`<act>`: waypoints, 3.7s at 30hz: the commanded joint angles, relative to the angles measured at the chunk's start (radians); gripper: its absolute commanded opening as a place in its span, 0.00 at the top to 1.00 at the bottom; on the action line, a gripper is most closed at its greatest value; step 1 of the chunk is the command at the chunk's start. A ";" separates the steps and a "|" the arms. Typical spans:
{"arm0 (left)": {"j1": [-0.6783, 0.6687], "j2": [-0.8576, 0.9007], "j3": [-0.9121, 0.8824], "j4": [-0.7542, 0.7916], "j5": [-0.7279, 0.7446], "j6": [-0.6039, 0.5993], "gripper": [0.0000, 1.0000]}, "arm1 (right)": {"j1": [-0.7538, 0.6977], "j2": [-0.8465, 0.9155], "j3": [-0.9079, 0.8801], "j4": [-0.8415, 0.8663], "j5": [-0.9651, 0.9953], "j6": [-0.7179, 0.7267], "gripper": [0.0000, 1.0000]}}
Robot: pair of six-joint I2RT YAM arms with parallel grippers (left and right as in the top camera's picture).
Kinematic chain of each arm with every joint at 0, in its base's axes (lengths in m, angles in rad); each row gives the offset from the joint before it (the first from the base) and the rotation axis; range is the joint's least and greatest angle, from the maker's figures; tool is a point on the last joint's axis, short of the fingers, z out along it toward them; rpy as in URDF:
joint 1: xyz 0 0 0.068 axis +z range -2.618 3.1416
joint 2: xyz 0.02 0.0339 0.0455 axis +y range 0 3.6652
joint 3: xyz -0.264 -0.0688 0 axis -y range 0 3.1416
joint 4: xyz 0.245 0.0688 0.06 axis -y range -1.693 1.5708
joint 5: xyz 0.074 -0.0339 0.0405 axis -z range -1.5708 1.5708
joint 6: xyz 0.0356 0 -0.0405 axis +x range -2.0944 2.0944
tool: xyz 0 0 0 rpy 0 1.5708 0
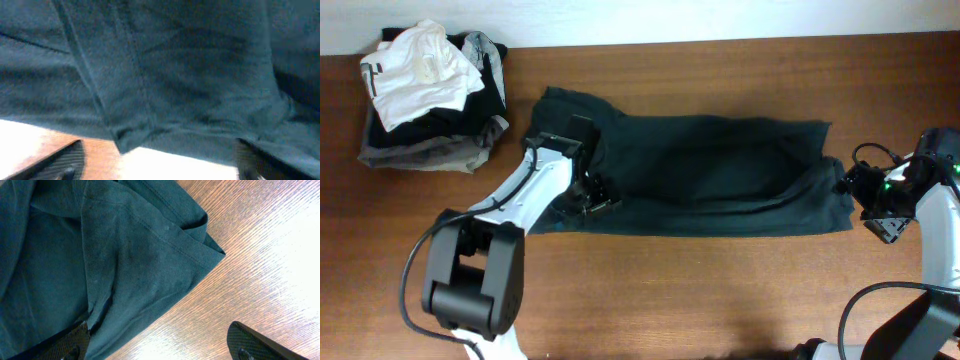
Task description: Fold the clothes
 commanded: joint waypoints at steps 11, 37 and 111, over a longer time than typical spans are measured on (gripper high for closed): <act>0.062 0.065 -0.011 0.014 -0.015 0.039 0.42 | 0.000 0.006 -0.002 -0.011 -0.002 -0.040 0.09; 0.062 0.036 0.121 0.364 -0.120 0.075 0.99 | 0.000 0.042 -0.010 0.095 -0.002 -0.040 0.09; 0.200 0.111 0.196 0.594 -0.272 0.426 0.18 | 0.215 0.051 0.014 -0.005 0.032 -0.068 0.01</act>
